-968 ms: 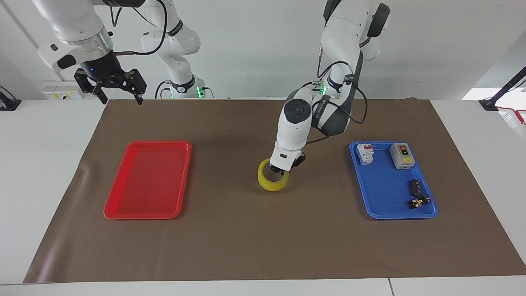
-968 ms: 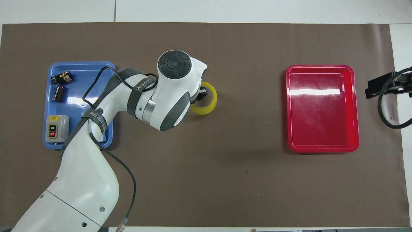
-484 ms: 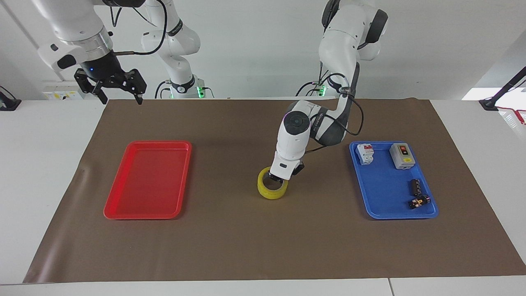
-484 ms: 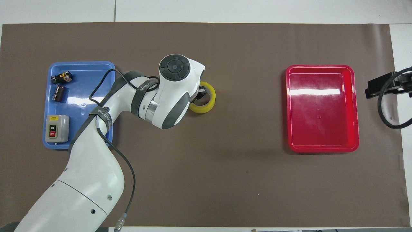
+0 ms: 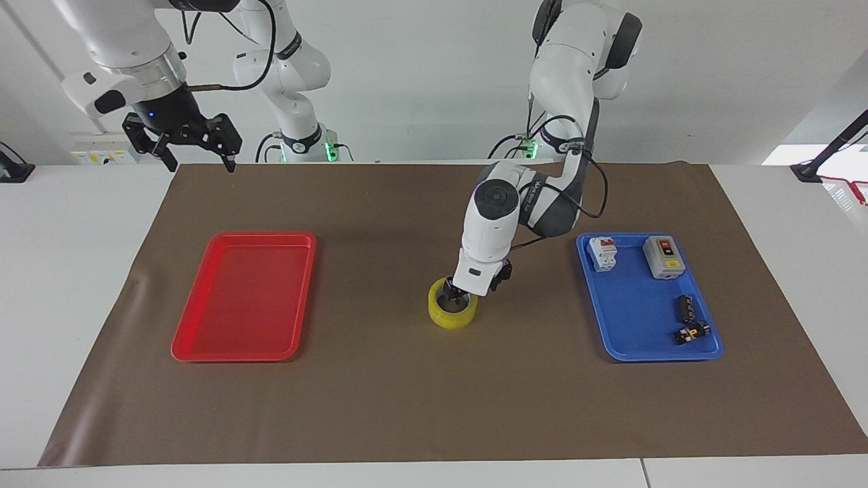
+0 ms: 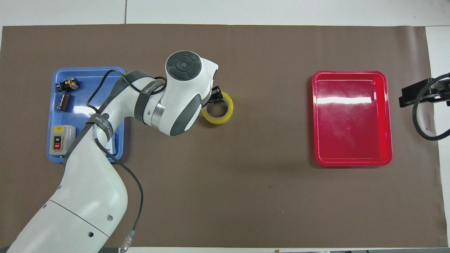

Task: Place and move tape with both arms
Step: 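Carry the tape roll to the table middle and set it down, then retract the left gripper while the right gripper reaches toward the tape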

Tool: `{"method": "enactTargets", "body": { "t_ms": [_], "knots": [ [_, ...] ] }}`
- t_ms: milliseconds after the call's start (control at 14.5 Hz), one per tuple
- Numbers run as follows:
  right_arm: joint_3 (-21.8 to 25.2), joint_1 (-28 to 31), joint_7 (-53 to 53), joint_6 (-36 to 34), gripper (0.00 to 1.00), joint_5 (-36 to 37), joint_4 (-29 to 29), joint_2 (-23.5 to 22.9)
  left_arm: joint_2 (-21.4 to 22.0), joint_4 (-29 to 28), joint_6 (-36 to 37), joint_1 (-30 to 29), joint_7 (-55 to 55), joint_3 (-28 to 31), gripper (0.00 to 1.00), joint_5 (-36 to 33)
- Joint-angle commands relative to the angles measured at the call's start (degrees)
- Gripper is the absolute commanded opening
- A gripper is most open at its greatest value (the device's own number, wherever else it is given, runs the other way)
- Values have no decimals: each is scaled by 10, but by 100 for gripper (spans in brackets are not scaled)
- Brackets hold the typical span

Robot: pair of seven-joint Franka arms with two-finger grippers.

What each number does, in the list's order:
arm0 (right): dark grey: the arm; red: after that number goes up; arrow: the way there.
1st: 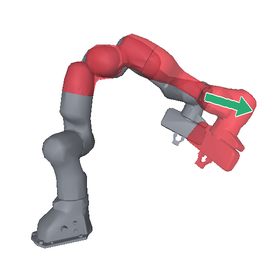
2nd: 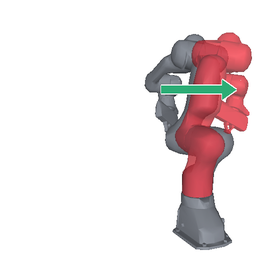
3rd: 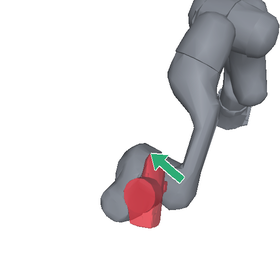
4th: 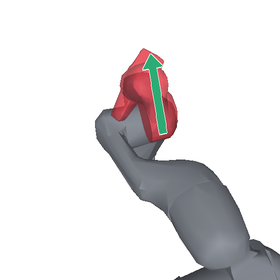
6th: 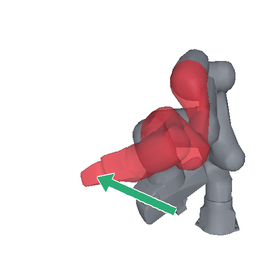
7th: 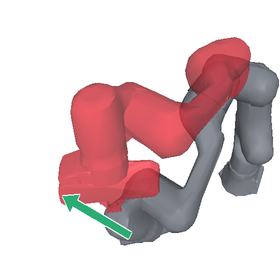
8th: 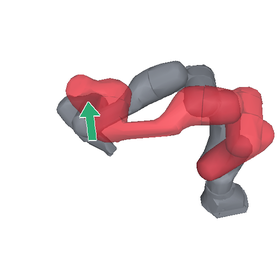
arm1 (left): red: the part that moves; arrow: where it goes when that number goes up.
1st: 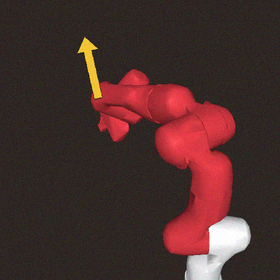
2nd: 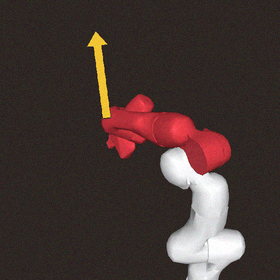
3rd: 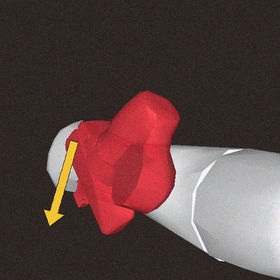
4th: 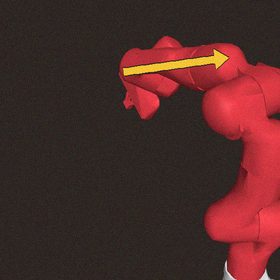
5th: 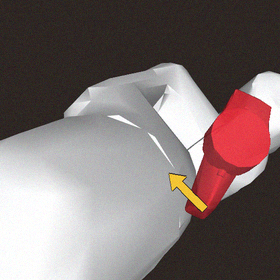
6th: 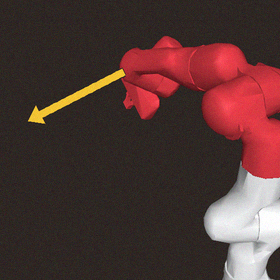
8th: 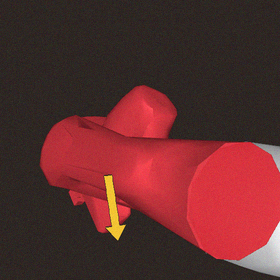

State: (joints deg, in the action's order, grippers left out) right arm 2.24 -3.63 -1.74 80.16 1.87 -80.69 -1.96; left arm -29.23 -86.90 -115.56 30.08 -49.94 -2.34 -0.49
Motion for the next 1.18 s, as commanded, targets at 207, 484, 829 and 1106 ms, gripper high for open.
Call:
{"method": "enactTargets", "body": {
  "t_ms": [207, 484, 829, 1106],
  "knots": [
    [-1, 7, 10, 6, 100, -27, -2, 4, 132, -16, 138, -118, 146, 3, 100, -12],
    [-5, -2, 6, 64, 100, -29, -81, 37, 189, -17, 225, -199, 313, 3, 100, -10],
    [-8, -89, -16, 148, 100, -29, -120, 22, 262, -17, 333, -259, 480, 5, 100, -9],
    [-9, -200, -170, 246, 100, 0, -71, -101, 289, -18, 365, -259, 483, 3, 100, -8]
  ]
}}
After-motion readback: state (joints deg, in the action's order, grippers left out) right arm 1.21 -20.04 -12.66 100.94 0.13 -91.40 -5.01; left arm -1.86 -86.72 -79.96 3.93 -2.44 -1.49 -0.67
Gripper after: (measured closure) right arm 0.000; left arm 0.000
